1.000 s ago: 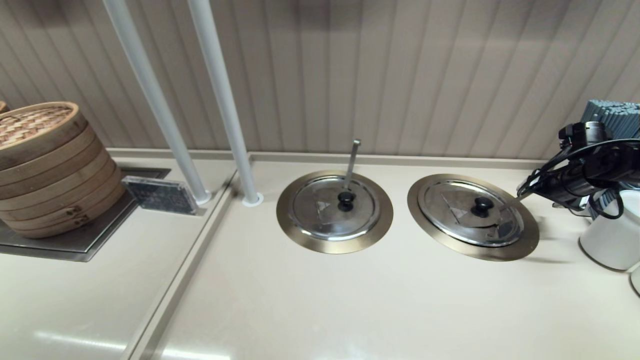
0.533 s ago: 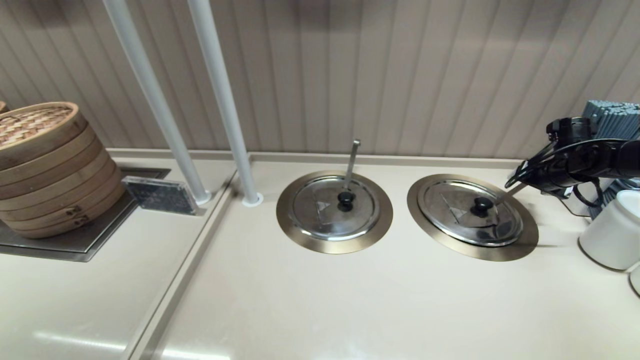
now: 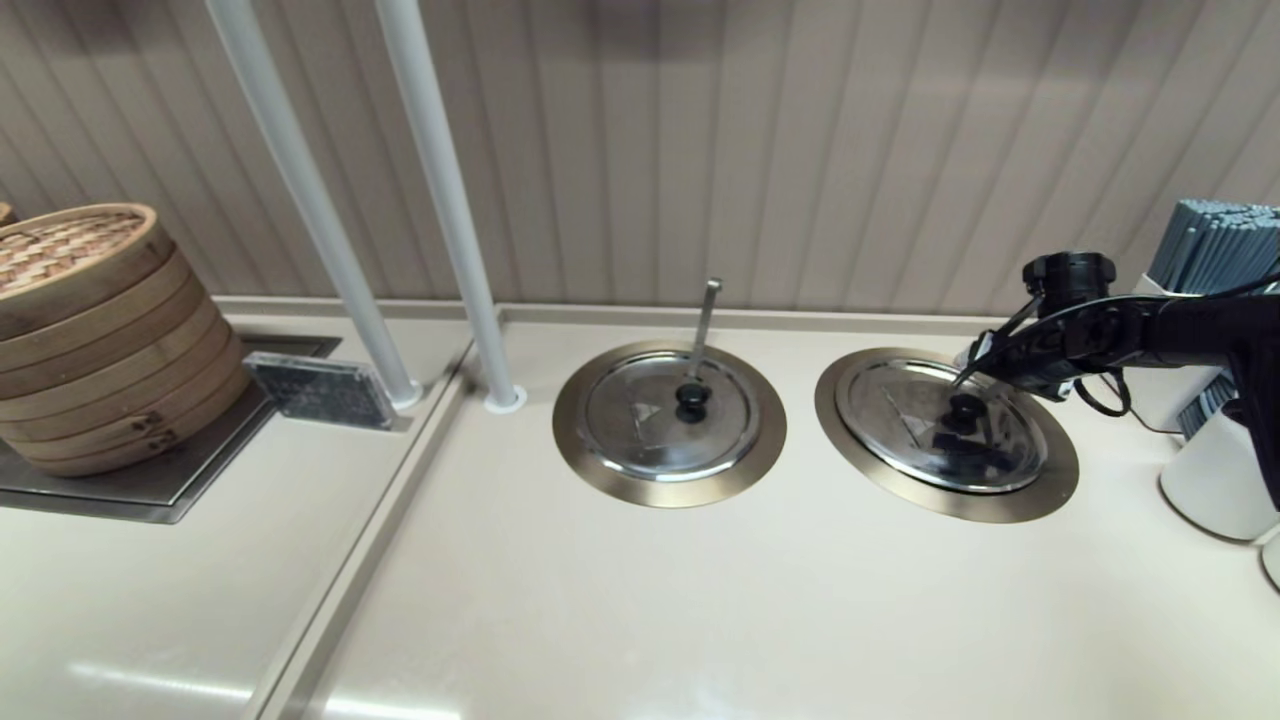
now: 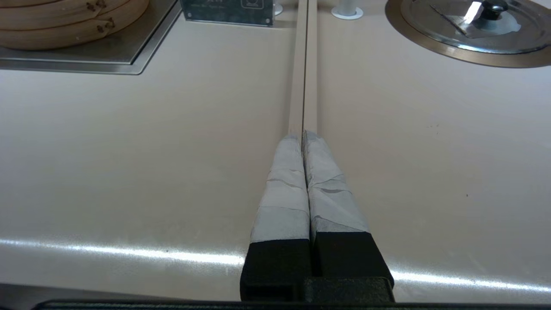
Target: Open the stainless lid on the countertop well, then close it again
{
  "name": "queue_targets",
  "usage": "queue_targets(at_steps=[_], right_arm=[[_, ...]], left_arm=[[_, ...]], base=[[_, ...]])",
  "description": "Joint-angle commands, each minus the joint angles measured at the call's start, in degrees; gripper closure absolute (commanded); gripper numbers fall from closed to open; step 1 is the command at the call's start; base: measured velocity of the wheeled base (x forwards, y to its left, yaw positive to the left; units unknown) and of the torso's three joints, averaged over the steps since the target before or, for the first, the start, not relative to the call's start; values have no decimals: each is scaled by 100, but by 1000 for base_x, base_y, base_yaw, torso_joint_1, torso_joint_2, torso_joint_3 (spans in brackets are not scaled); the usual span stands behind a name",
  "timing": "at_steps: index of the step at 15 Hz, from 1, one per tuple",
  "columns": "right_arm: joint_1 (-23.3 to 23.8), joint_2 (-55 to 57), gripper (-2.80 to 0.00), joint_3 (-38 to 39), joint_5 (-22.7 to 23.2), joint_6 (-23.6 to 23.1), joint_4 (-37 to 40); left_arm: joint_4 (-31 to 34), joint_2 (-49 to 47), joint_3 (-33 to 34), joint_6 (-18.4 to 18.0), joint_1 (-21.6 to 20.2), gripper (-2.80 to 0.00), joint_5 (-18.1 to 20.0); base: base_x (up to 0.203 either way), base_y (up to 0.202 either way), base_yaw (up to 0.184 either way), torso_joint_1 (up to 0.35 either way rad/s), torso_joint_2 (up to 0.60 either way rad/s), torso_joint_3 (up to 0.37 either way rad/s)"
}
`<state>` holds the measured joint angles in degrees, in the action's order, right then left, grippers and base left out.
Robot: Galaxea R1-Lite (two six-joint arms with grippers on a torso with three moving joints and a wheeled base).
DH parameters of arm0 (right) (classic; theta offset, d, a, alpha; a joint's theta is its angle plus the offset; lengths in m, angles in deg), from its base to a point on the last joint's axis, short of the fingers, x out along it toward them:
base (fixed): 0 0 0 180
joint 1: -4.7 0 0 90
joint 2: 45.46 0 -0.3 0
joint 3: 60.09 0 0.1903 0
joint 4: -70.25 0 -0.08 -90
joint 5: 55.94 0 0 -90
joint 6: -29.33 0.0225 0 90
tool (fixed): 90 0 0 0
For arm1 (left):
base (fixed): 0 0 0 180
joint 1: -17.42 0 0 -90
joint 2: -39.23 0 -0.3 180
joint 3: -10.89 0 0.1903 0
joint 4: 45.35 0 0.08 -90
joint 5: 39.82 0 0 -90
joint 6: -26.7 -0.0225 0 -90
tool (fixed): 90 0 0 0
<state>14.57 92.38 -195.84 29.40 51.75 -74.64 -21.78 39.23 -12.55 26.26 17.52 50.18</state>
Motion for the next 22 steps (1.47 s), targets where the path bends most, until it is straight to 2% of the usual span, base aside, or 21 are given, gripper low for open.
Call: queue_targets(at_steps=[1, 4, 6, 10, 14, 16, 19, 22], right_arm=[[5, -120, -280, 65, -9, 21, 22], [122, -553, -280, 515, 7, 33, 30], [146, -1038, -280, 1125, 42, 34, 27], [151, -2337, -280, 2449, 668, 27, 19], [153, -3650, -280, 3577, 1044, 0, 16], [156, -4591, -280, 4256, 1363, -195, 14], [158, -6157, -280, 5360, 1922, -819, 15], [145, -7677, -280, 6339, 2139, -1159, 33]], left_arm=[[3, 0, 2, 0, -1, 0, 0], [0, 0, 1, 0, -1, 0, 0], [-3, 0, -1, 0, -1, 0, 0], [-3, 0, 0, 0, -1, 0, 0], [-3, 0, 7, 0, -1, 0, 0], [-3, 0, -1, 0, -1, 0, 0], [-3, 0, 7, 0, -1, 0, 0], [-3, 0, -1, 0, -1, 0, 0]], base=[[0, 0, 0, 0, 0, 0], [0, 0, 0, 0, 0, 0], [0, 0, 0, 0, 0, 0], [0, 0, 0, 0, 0, 0], [0, 0, 0, 0, 0, 0], [0, 0, 0, 0, 0, 0], [0, 0, 0, 0, 0, 0], [0, 0, 0, 0, 0, 0]])
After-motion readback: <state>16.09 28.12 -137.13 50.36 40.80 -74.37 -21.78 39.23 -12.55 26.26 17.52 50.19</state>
